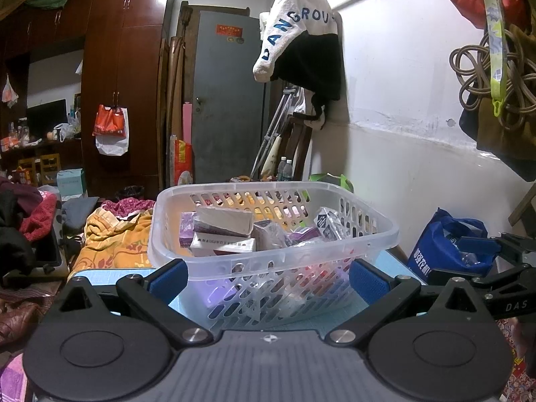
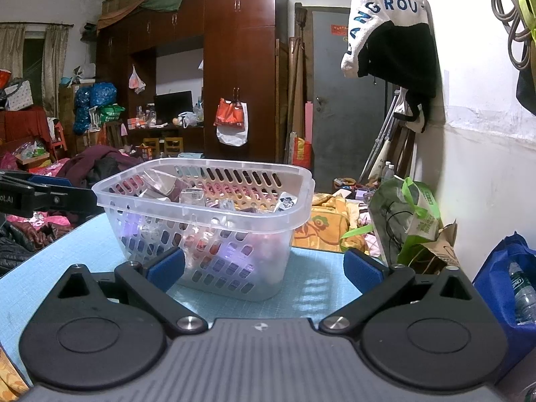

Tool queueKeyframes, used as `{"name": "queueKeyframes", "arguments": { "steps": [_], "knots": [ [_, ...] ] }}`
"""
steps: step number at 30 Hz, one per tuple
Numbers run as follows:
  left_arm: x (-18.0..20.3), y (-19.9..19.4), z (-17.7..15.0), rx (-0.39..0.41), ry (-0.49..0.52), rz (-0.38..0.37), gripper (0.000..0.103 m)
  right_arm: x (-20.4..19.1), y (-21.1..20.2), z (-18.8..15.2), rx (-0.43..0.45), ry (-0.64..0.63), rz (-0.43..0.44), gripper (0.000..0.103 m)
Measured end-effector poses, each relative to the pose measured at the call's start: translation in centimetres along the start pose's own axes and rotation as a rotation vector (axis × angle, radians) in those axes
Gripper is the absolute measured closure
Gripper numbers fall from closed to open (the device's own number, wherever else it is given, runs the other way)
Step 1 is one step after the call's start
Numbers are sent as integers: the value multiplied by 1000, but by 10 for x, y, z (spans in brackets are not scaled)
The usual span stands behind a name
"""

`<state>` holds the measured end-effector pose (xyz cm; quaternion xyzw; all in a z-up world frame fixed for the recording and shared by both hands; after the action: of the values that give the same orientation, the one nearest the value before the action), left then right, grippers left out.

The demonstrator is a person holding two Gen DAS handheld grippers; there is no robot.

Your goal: Organize objects

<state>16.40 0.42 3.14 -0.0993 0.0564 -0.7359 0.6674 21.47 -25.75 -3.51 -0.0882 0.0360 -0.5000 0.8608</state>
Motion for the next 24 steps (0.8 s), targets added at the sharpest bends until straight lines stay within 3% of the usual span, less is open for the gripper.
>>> {"name": "queueKeyframes", "arguments": {
  "steps": [24],
  "knots": [
    [4,-2,-2,23,17,4,0,1,0,-2,-9,-4,-1,0]
  ]
}}
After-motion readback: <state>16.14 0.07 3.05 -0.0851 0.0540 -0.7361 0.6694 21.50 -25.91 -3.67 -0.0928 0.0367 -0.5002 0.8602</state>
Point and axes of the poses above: each gripper's, at about its wrist camera, not at the fingertips, and y roughly the way its jaws point, x to its right, z to its top, the point moved 3 cm from there along y, roughly the way its jaws point, and after that the axes turned 10 degrees about x, right-handed, at the moved point
